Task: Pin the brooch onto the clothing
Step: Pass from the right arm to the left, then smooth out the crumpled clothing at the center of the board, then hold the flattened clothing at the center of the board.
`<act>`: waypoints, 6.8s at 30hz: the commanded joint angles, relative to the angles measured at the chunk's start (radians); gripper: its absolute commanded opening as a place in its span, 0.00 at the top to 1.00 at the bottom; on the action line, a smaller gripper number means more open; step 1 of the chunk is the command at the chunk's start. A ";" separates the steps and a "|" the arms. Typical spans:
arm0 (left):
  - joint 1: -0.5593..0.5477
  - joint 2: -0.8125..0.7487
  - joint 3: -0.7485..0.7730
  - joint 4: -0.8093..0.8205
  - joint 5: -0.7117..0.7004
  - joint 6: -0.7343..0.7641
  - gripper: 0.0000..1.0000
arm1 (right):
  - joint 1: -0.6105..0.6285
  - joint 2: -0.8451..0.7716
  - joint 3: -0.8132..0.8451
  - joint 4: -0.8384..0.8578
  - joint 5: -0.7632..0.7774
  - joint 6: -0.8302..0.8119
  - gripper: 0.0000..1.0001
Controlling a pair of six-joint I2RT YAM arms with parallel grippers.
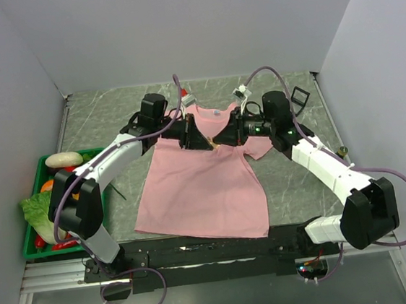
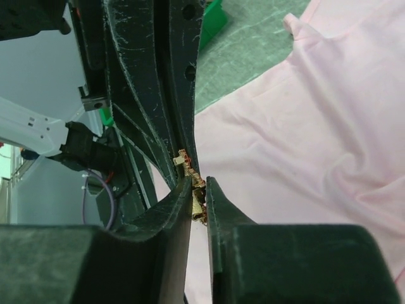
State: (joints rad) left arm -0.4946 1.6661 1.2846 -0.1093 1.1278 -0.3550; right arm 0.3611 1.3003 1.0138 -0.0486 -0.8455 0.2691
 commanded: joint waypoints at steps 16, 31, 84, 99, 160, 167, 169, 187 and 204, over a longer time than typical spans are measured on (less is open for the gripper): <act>0.021 -0.080 -0.013 -0.009 -0.370 0.028 0.99 | -0.244 0.028 0.066 -0.310 0.520 0.080 0.49; 0.021 -0.091 0.015 -0.064 -0.402 0.034 0.99 | -0.313 0.359 0.160 -0.398 0.893 0.114 0.57; 0.019 -0.140 0.032 -0.096 -0.419 0.057 0.99 | -0.445 0.778 0.543 -0.625 0.884 0.141 1.00; 0.019 -0.124 0.027 -0.092 -0.422 0.053 0.99 | -0.539 0.927 0.919 -0.740 0.979 0.036 1.00; -0.064 0.546 0.713 -0.245 -0.651 0.119 0.99 | -0.203 0.507 0.223 -0.306 0.683 0.427 0.40; -0.065 0.586 0.725 -0.227 -0.635 0.116 0.99 | -0.203 0.467 0.140 -0.266 0.715 0.478 0.41; -0.068 0.596 0.729 -0.218 -0.620 0.119 0.99 | -0.203 0.481 0.131 -0.255 0.724 0.490 0.41; -0.133 0.659 0.756 -0.253 -0.586 0.229 0.99 | -0.206 0.599 0.220 -0.270 0.711 0.533 0.59; -0.150 0.708 0.765 -0.233 -0.582 0.215 0.99 | -0.208 0.608 0.201 -0.260 0.701 0.513 1.00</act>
State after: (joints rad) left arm -0.6365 2.3474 2.0026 -0.3714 0.5262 -0.1501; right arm 0.1581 1.9198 1.2045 -0.3225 -0.1551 0.7879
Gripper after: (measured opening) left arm 0.045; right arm 0.014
